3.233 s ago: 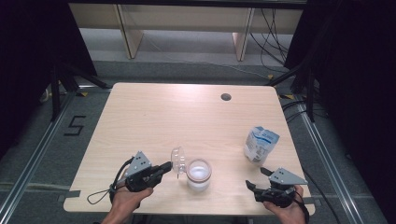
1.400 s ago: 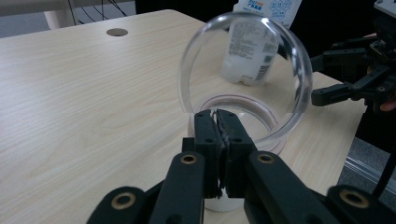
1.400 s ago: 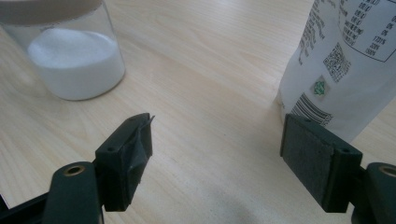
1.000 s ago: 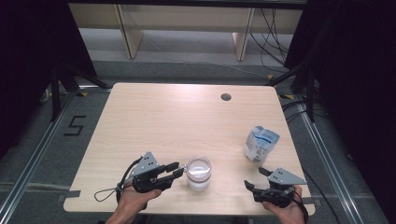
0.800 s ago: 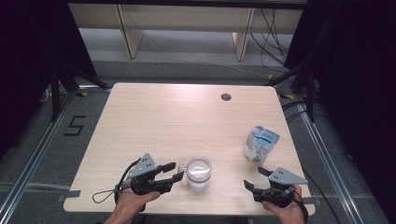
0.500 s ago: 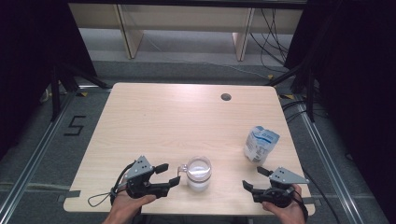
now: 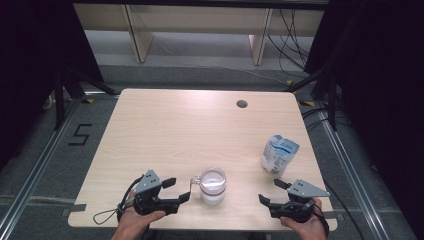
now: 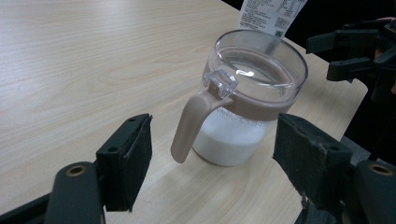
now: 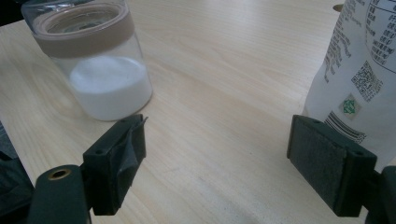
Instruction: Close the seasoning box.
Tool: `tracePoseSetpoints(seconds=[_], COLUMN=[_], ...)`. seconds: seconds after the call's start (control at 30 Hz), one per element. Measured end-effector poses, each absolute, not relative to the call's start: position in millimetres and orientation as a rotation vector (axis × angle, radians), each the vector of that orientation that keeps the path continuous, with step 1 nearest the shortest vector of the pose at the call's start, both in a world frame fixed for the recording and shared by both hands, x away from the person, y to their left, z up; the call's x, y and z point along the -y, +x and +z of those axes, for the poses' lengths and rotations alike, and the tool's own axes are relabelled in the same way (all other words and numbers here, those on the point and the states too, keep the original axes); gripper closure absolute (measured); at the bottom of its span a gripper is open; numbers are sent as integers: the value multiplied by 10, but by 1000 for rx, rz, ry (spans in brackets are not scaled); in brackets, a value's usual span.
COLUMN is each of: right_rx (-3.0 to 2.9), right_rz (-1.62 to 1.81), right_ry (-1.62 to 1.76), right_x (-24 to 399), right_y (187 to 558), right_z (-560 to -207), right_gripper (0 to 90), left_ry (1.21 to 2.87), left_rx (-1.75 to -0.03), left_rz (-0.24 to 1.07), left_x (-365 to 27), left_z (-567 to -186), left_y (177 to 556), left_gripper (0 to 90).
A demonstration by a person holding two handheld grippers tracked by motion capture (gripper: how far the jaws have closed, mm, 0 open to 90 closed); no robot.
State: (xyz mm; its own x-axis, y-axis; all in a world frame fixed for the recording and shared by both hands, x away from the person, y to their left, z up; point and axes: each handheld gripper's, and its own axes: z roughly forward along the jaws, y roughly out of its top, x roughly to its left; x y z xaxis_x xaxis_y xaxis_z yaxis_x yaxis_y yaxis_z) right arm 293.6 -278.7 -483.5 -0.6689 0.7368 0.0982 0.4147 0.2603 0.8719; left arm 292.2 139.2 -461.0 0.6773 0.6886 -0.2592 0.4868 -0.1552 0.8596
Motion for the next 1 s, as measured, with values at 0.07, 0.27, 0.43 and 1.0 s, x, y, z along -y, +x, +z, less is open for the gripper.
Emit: tracePoseSetpoints(seconds=[0.07, 0.27, 0.43, 1.0], right_rx=[-2212, -2220, -2233, -2280], right_rz=[1365, 1360, 1351, 1338], right_ry=[1051, 1089, 1039, 1043], right_x=[2787, 2745, 2722, 2679], right_y=[2938, 2907, 2908, 2796], right_z=[-4836, -4830, -4834, -4838], right_gripper=[204, 201, 192, 169], left_ry=[1815, 1820, 1837, 1891], left_rx=[-933, -944, -949, -942], left_rz=[232, 228, 229, 219], left_x=[-1410, -1465, -1501, -1523], left_z=[-4630, -4672, -4723, -4865], left_y=[2909, 2870, 2851, 2754], left_gripper=[270, 258, 252, 242])
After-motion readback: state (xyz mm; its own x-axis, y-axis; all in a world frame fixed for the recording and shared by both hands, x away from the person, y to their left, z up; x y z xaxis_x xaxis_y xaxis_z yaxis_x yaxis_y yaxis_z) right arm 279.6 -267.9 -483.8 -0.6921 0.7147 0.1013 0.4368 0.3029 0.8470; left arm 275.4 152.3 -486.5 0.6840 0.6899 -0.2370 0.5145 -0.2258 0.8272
